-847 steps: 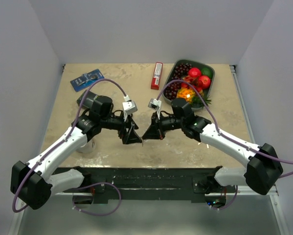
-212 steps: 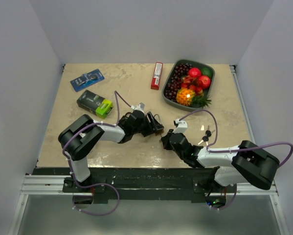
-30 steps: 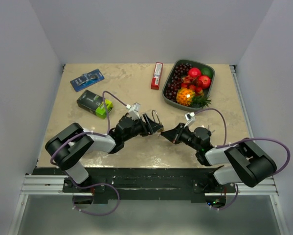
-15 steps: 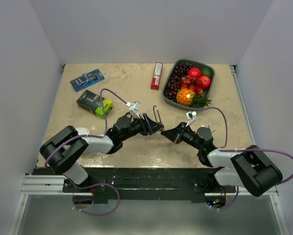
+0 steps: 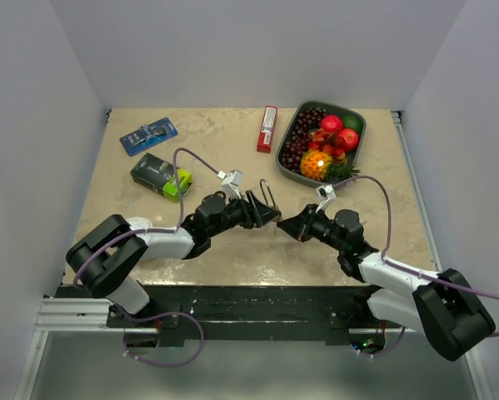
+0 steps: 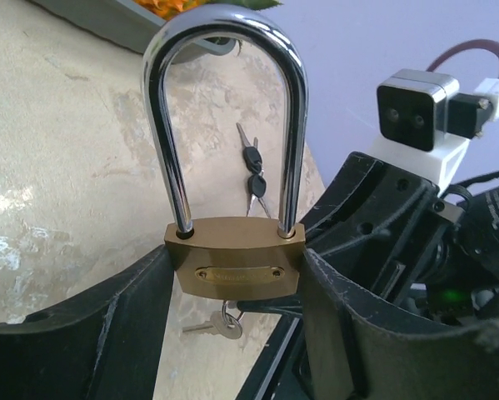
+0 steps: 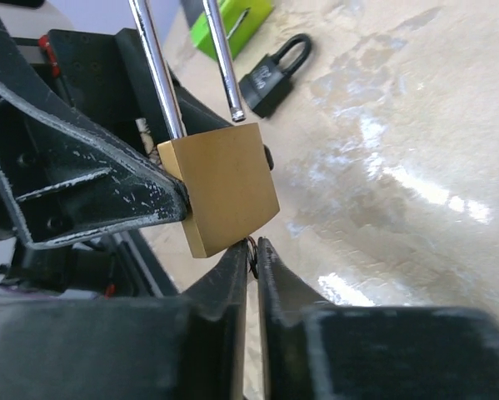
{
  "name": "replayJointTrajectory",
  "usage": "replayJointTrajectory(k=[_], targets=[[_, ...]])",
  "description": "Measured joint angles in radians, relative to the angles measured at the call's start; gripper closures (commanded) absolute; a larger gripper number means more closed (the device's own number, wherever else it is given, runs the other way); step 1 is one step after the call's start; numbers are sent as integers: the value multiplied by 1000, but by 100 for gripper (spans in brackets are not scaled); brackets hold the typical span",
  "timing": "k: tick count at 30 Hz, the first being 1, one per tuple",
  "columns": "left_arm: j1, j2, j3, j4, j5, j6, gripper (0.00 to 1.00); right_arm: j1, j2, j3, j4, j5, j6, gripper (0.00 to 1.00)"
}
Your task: Unlock with the key
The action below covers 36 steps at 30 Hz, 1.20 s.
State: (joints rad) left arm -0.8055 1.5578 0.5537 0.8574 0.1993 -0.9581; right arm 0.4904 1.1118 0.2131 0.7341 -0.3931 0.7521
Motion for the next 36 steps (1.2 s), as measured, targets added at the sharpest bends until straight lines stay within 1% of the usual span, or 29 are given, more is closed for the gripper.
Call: replayJointTrajectory(k=[2,3,5,6,9,13,16,20,24,27,31,36], targets=[[0,7,33,-46,-8,0,100,-1,-23,18,-58,33,-26,70],[0,16,56,-74,-12,0,100,-4,-31,24,-80,55,-39,62],[0,40,108,-132,-18,0,100,-14,-38,28,-115,95,-57,56],[1,52,130,-157,-19,-1,100,-19,-38,29,-132,115,-69,50],[12,84,166,-203,-6,-8,100,-23,-38,30,-176,158,-98,43],[43,113,178,-257,28,-6,100,-23,-48,30,-218,194,-123,37],[72,122,178,-310,65,19,100,-26,-97,31,-251,217,-137,32],[94,122,178,-356,133,91,100,-27,-194,57,-310,225,-155,30],[123,121,178,-396,264,177,100,-27,-229,164,-370,208,-198,29],[148,105,178,-453,372,244,100,-27,-193,283,-396,148,-249,29],[170,36,201,-587,500,355,100,-27,-119,415,-401,31,-311,29],[178,-60,302,-750,668,544,100,-27,-22,507,-387,-149,-337,29]])
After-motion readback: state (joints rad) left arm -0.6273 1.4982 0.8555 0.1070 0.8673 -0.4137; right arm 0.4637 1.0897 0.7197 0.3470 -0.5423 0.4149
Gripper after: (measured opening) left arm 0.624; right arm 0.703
